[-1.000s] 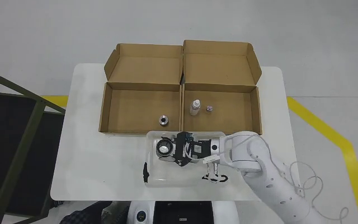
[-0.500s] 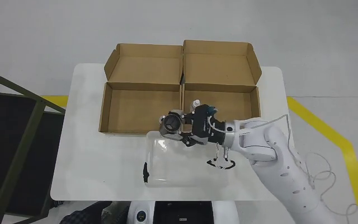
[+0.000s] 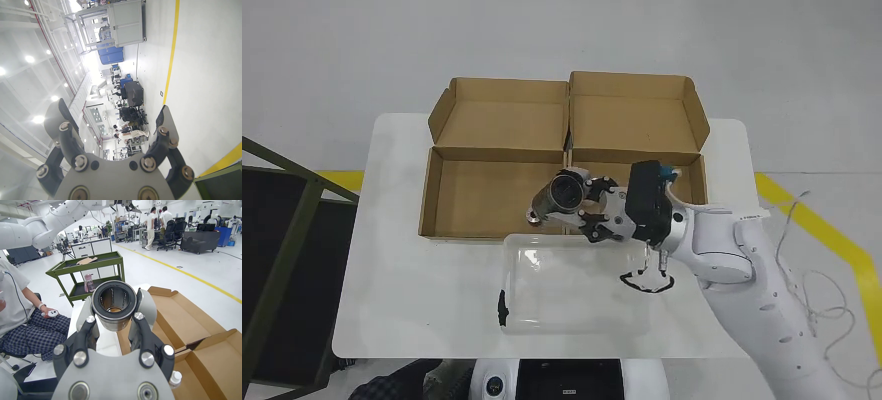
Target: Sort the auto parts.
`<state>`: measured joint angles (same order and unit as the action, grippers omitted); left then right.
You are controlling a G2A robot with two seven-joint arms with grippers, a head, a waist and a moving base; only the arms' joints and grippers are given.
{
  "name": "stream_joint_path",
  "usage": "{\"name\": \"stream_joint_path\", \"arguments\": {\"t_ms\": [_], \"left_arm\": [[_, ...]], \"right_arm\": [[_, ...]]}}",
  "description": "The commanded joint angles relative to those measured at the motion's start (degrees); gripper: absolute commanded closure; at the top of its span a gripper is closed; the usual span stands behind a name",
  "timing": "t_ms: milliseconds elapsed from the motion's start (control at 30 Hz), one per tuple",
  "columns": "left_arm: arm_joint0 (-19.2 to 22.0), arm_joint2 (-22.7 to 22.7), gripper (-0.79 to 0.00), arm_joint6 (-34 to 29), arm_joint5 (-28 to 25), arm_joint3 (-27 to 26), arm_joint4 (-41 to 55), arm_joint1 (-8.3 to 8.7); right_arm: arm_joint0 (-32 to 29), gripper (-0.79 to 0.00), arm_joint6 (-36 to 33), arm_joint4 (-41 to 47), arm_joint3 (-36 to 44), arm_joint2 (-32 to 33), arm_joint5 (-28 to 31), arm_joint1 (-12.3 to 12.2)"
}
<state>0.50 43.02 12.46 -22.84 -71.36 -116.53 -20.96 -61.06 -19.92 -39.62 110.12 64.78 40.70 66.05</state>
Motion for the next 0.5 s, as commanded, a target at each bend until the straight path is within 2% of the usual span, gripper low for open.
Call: {"name": "stream_joint_path", "arguments": {"t_ms": [0,467], "left_arm": [[0.0,0.0,-0.785,0.0,0.0,0.0,0.0,0.0],[0.0,0.0,-0.785,0.0,0.0,0.0,0.0,0.0]], "right_arm": [[-0.1,0.0,0.9,0.1,0.0,0.2,0.1,0.0],[-0.7,0.0,5.4,-0.7,0.4,1.3,0.9,0.1]]}}
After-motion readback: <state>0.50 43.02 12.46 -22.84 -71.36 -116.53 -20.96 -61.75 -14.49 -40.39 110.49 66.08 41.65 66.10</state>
